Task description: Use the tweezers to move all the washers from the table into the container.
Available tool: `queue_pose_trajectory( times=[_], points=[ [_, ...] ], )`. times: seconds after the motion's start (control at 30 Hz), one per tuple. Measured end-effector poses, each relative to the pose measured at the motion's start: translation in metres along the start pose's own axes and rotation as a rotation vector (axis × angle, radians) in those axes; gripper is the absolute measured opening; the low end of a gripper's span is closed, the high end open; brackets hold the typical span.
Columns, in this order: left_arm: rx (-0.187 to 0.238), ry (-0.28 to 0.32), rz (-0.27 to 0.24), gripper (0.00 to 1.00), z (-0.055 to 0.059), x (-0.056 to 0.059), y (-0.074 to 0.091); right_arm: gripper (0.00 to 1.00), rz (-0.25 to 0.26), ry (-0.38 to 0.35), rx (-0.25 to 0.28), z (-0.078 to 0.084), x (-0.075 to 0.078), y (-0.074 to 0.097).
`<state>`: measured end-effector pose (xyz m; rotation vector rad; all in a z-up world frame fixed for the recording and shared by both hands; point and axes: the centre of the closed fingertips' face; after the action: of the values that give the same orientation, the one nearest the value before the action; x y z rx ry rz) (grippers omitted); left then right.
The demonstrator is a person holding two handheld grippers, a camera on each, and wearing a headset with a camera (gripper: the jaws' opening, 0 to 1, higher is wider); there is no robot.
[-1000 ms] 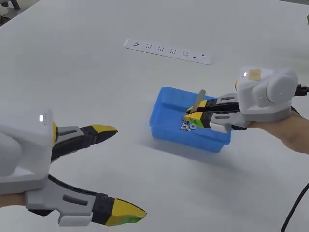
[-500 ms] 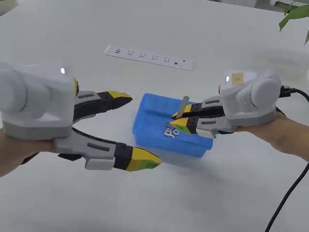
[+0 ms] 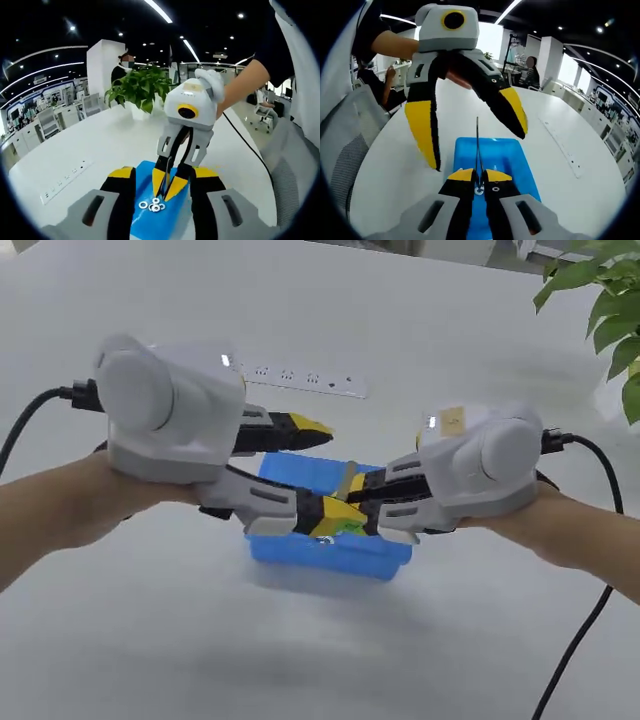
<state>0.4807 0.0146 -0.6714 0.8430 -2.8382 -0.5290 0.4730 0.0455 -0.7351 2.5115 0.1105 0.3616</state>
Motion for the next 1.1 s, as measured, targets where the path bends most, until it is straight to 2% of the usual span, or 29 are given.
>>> queue_pose_trajectory(
  times=[0.13,0.27,0.4,0.47,0.6,0.7,0.83,0.97,1.1],
  points=[
    [0.003,-0.009,0.021,0.26,-0.003,0.0,0.0,0.08,-0.006,0.007,-0.001,0.0,-0.001,0.0],
    [-0.004,-0.031,0.038,0.2,-0.005,0.002,0.002,0.08,-0.008,0.007,-0.003,0.001,-0.001,-0.001],
    [-0.048,-0.07,0.052,0.15,0.002,0.004,0.004,0.08,-0.009,0.015,-0.007,0.001,0.0,-0.002],
    [-0.044,-0.071,0.062,0.12,0.001,0.007,0.006,0.08,-0.008,0.017,-0.006,-0.001,0.0,-0.001],
    [-0.025,-0.083,0.076,0.07,-0.006,0.013,0.008,0.08,-0.009,0.029,-0.011,-0.004,-0.001,0.0],
    [-0.032,-0.101,0.092,0.07,-0.006,0.017,0.011,0.08,-0.012,0.045,-0.016,-0.007,-0.003,0.002],
    [-0.045,-0.172,0.106,0.06,-0.008,0.022,0.018,0.08,-0.024,0.073,-0.023,-0.012,-0.01,0.004],
    [-0.045,-0.208,0.098,0.05,-0.011,0.025,0.023,0.08,-0.022,0.092,-0.026,-0.017,-0.011,0.007],
    [-0.023,-0.228,0.077,0.05,-0.019,0.025,0.031,0.08,0.0,0.124,-0.028,-0.026,-0.008,0.015]
  ],
)
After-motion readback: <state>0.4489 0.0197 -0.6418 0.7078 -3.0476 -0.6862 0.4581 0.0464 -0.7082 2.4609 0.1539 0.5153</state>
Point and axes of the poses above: the centre of the closed fingertips' face, and the gripper's own axes: y roughly backward along the fingers, x roughly to its right, z roughly out of its underside, and after that the axes turned 7 degrees about y, right-handed
